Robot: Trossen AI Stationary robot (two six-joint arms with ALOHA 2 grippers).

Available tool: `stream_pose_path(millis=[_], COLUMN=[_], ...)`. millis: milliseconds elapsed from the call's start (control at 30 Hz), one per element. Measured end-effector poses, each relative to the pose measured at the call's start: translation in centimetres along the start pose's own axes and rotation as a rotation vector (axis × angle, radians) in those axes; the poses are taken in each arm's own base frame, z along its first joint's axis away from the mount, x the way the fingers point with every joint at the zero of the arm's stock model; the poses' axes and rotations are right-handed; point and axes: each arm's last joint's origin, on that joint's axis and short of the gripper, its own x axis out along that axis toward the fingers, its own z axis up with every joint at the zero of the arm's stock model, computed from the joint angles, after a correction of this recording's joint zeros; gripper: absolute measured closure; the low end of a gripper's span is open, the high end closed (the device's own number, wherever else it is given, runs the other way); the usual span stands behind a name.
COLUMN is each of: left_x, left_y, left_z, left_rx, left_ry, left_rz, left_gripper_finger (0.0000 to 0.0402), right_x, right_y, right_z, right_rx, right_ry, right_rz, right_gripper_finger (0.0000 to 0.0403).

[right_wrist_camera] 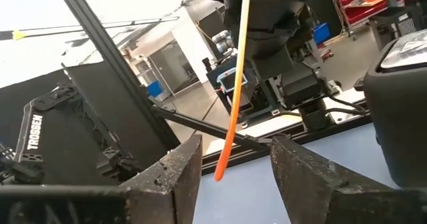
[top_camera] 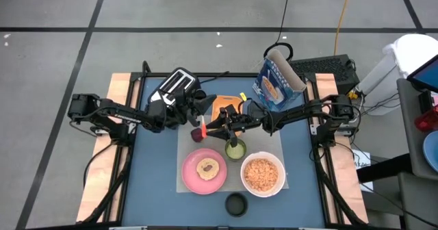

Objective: Arrange a breakfast setting
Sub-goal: Put the orange spoon on the right side of the gray table mat

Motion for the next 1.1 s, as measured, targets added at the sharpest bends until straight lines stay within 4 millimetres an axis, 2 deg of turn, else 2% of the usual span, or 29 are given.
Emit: stream_pose_path(millis=[267,667,1100], left_x=[0.00,-0.01,-0.03], left_y=[0.03,0.00,0.25], left_z=[0.00,-0.03,-0.53], left_rx=[0.016,0.023,0.017], left_ry=[-0.003,-0.002,0.049], left_rz=[0.007,0.010,0.036], left_gripper_finger=[0.0396,0.0396,0.0396], right_x=[0.18,0.18,0.18], right_y=[0.50,0.15,0.29], right_z=[-0.39,-0.85,-0.50], right_rx=[-0.035,-0.028,-0.047], right_ry=[0.016,0.042,0.006], right_rz=[0.012,-0.056,-0.045], right_gripper_finger=[0.0279,0.0331,0.0359])
